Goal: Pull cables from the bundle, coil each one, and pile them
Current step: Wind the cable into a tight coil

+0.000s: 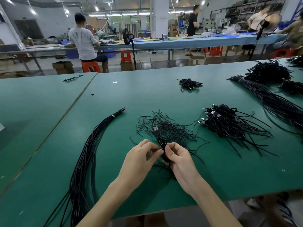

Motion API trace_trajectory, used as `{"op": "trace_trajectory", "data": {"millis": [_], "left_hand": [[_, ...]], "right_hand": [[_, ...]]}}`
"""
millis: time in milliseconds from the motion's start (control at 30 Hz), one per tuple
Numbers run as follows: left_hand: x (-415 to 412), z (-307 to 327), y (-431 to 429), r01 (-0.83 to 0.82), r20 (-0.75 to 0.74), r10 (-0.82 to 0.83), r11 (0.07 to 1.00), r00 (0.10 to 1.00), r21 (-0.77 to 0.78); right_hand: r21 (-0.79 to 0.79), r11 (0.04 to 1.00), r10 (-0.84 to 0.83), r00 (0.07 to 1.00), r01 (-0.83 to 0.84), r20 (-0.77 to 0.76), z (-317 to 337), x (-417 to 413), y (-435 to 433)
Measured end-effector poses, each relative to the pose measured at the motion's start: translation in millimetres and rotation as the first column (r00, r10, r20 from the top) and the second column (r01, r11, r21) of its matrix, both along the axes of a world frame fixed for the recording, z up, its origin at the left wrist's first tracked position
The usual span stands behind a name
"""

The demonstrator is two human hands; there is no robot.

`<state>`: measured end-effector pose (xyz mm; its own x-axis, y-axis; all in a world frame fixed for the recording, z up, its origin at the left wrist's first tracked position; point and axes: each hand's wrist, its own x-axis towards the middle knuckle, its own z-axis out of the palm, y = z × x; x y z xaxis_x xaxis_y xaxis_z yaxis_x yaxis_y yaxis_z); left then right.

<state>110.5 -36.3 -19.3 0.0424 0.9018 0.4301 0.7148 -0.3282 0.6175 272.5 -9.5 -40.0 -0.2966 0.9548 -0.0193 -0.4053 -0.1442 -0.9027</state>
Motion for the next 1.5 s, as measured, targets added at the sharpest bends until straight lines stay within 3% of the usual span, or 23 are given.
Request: {"op": "trace_trajectory", "data": {"millis": [200, 300, 400, 500, 600, 767, 833, 867, 967, 1033, 1233, 1500], "left_hand": [[9.7, 2.3, -4.1, 0.013, 0.098, -0.015, 1.000, 0.995, 0.019], [15.3, 3.6, -5.6, 0.019, 0.222, -0.003, 0.997, 0.975, -0.070], [16.1, 5.2, -3.7, 0.115, 0.513, 0.048, 0.953, 0.857, -0.281], [16.7, 9.4, -0.6, 0.226, 0.722, 0.188, 0.871, 0.666, -0.435], [13.4, 14.8, 4.3, 0.366, 0.794, 0.336, 0.750, 0.507, -0.551], [2.9, 20.1, 3.8, 0.521, 0.793, 0.404, 0.602, 0.455, -0.605], [-0.7, 19.2, 1.8, 0.517, 0.790, 0.365, 0.608, 0.492, -0.602], [-2.5, 18.8, 1.0, 0.474, 0.772, 0.314, 0.642, 0.553, -0.602], [-4.2, 14.9, 0.5, 0.254, 0.582, 0.111, 0.822, 0.806, -0.509], [-4.3, 12.5, 2.3, 0.164, 0.459, 0.034, 0.909, 0.888, -0.384], [-4.2, 7.4, 4.6, 0.157, 0.430, -0.042, 0.959, 0.902, -0.237], [3.8, 0.9, -0.6, -0.036, 0.025, 0.036, 0.999, 0.999, -0.002]], "right_hand": [[-0.014, 0.999, 0.027, 0.998, -0.028, -0.062, 0.0, 0.4, 0.5], [-0.007, 0.999, 0.046, 0.996, -0.047, -0.079, 0.7, 0.1, -0.9], [0.001, 0.999, 0.048, 0.995, -0.048, -0.088, 0.4, 1.2, -0.9], [0.020, 0.999, 0.039, 0.996, -0.037, -0.082, -0.8, 1.0, 0.5], [0.061, 0.997, 0.039, 0.998, -0.036, -0.055, -0.6, 0.9, 0.5], [0.089, 0.995, 0.042, 0.999, -0.044, 0.032, -0.5, 0.7, -1.6], [0.104, 0.993, 0.048, 0.998, -0.052, 0.047, 0.0, 0.4, -2.5], [0.107, 0.993, 0.052, 0.998, -0.057, 0.047, 0.5, 0.0, -2.9], [0.066, 0.998, 0.018, 0.999, -0.021, 0.048, 0.9, -1.2, -1.9], [0.039, 0.999, 0.001, 0.999, -0.002, 0.041, 0.7, -0.8, -1.2], [0.001, 1.000, 0.004, 1.000, -0.004, -0.001, 0.6, -1.3, 0.0], [0.000, 1.000, -0.003, 1.000, 0.003, 0.030, 3.1, -2.1, -2.3]]}}
